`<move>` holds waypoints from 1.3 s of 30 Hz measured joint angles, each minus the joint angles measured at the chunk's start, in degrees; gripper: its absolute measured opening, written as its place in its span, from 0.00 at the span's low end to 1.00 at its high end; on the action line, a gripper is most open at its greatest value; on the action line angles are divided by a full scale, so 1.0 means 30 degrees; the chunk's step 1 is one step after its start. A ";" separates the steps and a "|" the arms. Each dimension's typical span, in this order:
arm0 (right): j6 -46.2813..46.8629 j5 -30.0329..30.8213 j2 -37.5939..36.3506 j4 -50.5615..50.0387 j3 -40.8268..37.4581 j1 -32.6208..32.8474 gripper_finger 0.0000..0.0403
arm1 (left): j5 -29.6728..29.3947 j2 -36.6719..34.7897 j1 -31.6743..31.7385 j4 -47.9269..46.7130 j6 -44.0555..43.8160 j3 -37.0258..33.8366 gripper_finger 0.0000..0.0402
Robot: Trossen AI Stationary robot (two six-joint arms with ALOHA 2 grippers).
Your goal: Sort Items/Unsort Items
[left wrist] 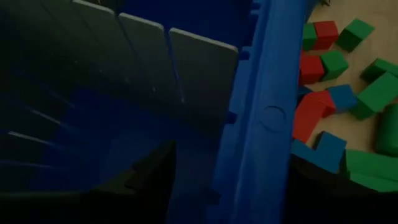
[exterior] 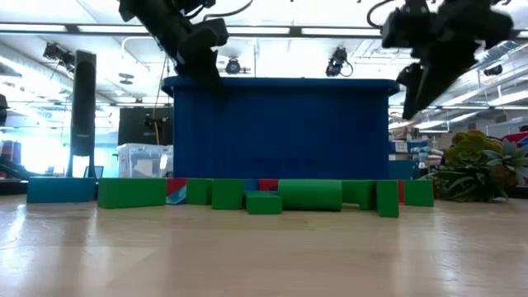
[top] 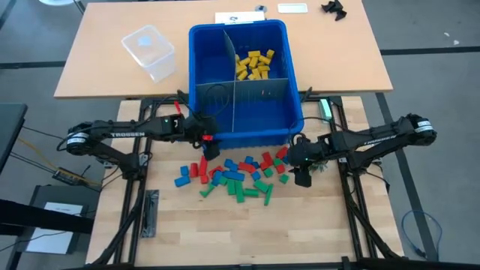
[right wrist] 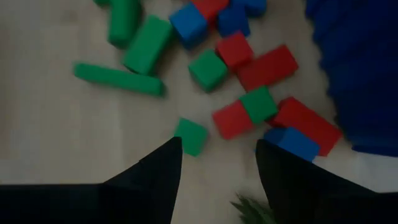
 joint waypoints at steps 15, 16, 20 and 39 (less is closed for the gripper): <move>0.4856 0.2374 0.0087 0.4443 -0.4325 -0.2330 0.71 | 0.0004 0.0000 0.0000 0.0509 -0.0462 -0.0037 0.58; 0.4946 0.2419 0.0087 0.4759 -0.4558 -0.2507 0.70 | 0.0004 0.0000 0.0000 0.0516 -0.0466 -0.0037 0.58; 0.5135 0.2343 0.0087 0.6564 -0.5595 -0.2975 0.68 | 0.0001 0.0000 0.0000 0.0517 -0.0503 -0.0037 0.58; 0.3201 0.2559 0.0087 0.9249 -0.7228 -0.3009 0.31 | -0.0008 0.0014 0.0008 0.0925 -0.0641 -0.0037 0.58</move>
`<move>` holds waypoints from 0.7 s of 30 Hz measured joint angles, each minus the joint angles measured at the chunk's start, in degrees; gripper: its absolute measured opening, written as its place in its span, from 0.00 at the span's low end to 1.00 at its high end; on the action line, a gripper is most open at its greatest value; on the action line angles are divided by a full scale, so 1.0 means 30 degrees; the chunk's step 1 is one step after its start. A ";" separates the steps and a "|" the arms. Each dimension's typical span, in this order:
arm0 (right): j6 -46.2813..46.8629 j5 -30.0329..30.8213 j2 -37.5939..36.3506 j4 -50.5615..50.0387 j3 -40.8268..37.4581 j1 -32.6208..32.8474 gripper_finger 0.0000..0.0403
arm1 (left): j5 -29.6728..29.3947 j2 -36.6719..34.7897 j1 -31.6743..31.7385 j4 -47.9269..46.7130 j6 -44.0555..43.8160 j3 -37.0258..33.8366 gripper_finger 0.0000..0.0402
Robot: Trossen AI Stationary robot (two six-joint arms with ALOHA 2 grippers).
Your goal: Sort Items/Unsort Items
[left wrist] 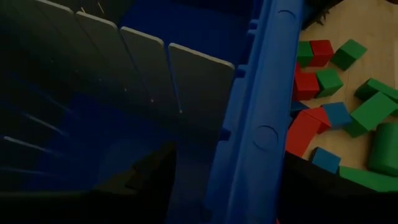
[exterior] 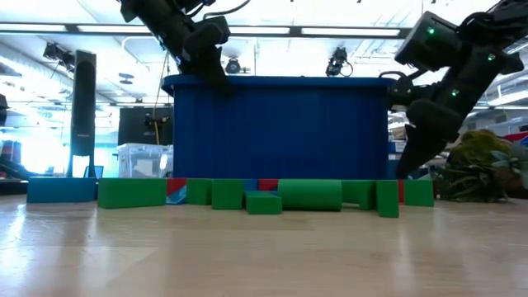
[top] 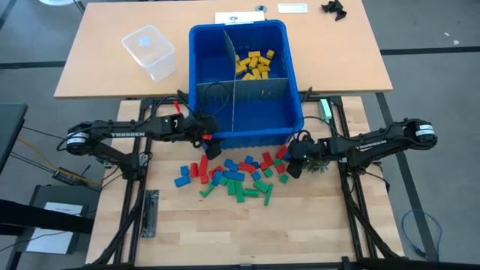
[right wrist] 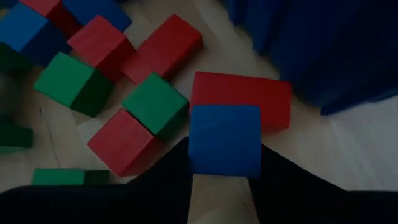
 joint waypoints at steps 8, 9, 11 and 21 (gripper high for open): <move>-0.1381 -0.0325 -0.0233 -0.1351 0.2211 0.0860 0.31 | -0.0004 0.0000 0.0000 -0.0003 0.0080 0.0000 0.58; -0.1561 -0.0337 -0.0249 -0.1773 0.2796 0.1010 0.31 | -0.0005 0.0000 0.0000 -0.0010 0.0080 0.0000 0.58; -0.1948 -0.0356 -0.0334 -0.2649 0.4103 0.1363 0.31 | -0.0004 0.0000 0.0000 -0.0029 0.0073 0.0000 0.58; -0.4293 -0.1699 -0.0316 -0.4758 1.1830 0.2325 0.31 | -0.0009 0.0012 0.0007 -0.0067 0.0073 0.0000 0.58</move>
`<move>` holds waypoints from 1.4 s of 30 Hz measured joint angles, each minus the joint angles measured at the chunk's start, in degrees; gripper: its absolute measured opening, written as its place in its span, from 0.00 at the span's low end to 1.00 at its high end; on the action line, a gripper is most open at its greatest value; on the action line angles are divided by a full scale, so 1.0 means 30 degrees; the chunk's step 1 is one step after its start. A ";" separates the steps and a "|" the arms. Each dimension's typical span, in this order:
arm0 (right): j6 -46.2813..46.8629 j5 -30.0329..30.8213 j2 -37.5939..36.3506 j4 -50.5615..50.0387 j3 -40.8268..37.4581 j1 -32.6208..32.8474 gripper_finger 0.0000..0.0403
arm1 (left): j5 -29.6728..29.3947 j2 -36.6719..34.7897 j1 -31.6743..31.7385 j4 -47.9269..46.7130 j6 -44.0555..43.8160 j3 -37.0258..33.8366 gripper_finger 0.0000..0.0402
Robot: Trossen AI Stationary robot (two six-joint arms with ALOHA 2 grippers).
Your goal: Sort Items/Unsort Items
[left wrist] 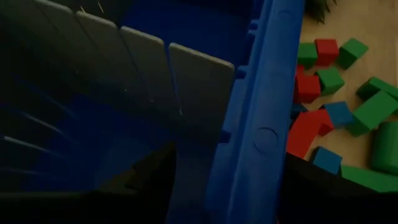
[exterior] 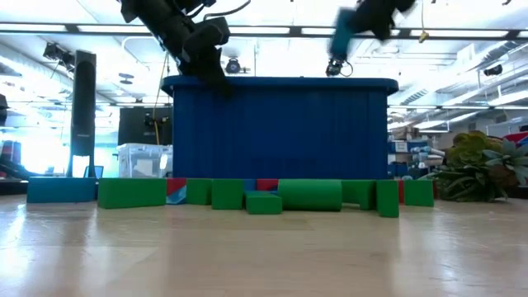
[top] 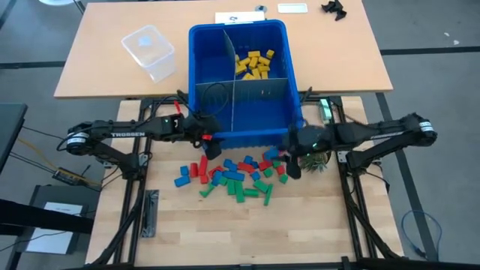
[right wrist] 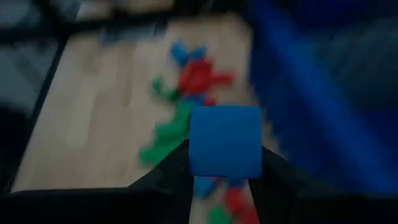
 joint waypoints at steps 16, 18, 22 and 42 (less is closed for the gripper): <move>-0.3748 0.6270 0.0841 0.2283 0.1067 -0.4081 0.44 | 0.0003 -0.0012 0.0000 0.0016 -0.0293 0.0007 0.58; -0.3801 0.6004 0.0848 0.2164 0.1155 -0.3834 0.55 | 0.0006 -0.0012 -0.0007 -0.0002 -0.0375 0.0007 0.58; -0.2794 0.5230 0.0554 0.1582 0.1784 -0.2386 0.72 | 0.0015 -0.0012 -0.0007 0.0000 -0.0494 0.0007 0.58; -0.1641 0.1821 0.7799 0.1832 -0.0427 0.3193 0.73 | 0.0026 -0.0012 -0.0007 -0.0043 -0.0874 0.0007 0.58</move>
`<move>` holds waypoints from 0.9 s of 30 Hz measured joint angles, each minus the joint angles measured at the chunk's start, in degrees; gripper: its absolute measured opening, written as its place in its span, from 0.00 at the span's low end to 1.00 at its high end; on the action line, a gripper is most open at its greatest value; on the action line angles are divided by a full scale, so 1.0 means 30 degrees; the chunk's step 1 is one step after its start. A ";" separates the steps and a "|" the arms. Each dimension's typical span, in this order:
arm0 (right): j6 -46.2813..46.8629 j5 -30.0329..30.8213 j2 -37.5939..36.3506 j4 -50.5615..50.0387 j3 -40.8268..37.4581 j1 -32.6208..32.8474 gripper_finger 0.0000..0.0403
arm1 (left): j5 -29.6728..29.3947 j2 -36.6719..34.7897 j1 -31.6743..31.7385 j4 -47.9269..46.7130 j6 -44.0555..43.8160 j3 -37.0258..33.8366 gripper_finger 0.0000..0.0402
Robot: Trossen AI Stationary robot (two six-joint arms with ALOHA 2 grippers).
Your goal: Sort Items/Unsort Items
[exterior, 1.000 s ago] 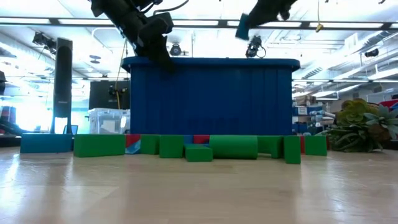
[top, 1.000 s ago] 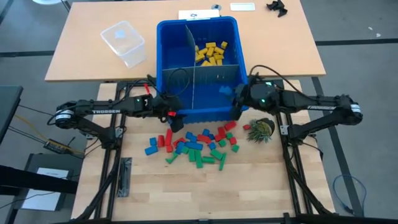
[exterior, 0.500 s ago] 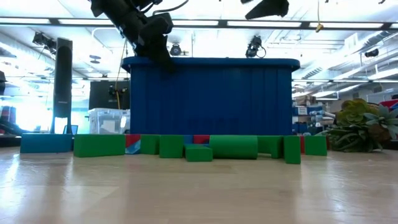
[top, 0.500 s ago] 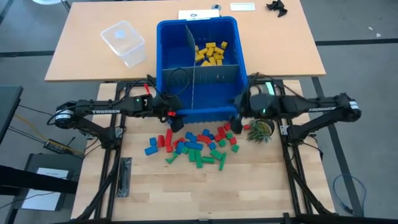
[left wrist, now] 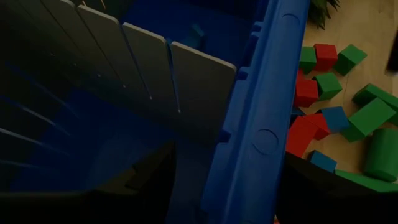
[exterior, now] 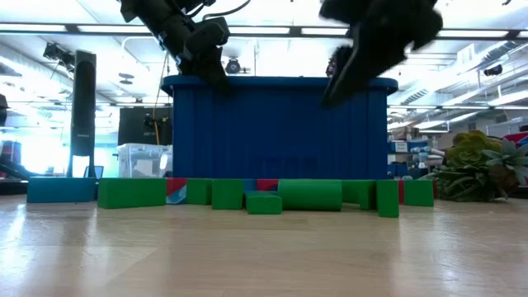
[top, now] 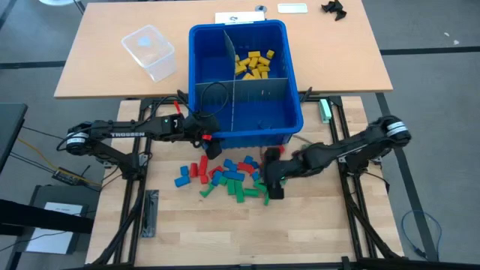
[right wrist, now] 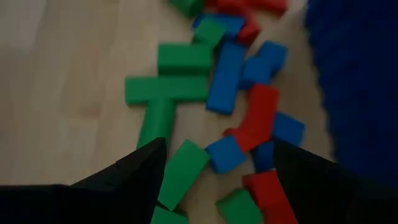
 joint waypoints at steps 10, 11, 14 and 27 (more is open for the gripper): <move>-0.1747 -0.0161 0.3206 0.0291 0.0000 -0.1697 0.73 | -0.0002 0.0000 0.0000 0.0022 0.0007 0.0000 0.58; -0.1959 -0.0168 0.3212 0.0226 0.0000 -0.1832 0.73 | 0.0003 0.0000 0.0000 0.0015 0.0007 0.0000 0.58; -0.2707 -0.0168 0.3219 0.0480 0.0007 -0.2108 0.73 | 0.0010 0.0000 0.0000 0.0015 0.0007 0.0000 0.58; -0.3975 -0.1170 0.4200 0.1179 -0.0011 -0.2436 0.73 | 0.0003 -0.0007 0.0000 0.0095 0.0460 0.0000 0.58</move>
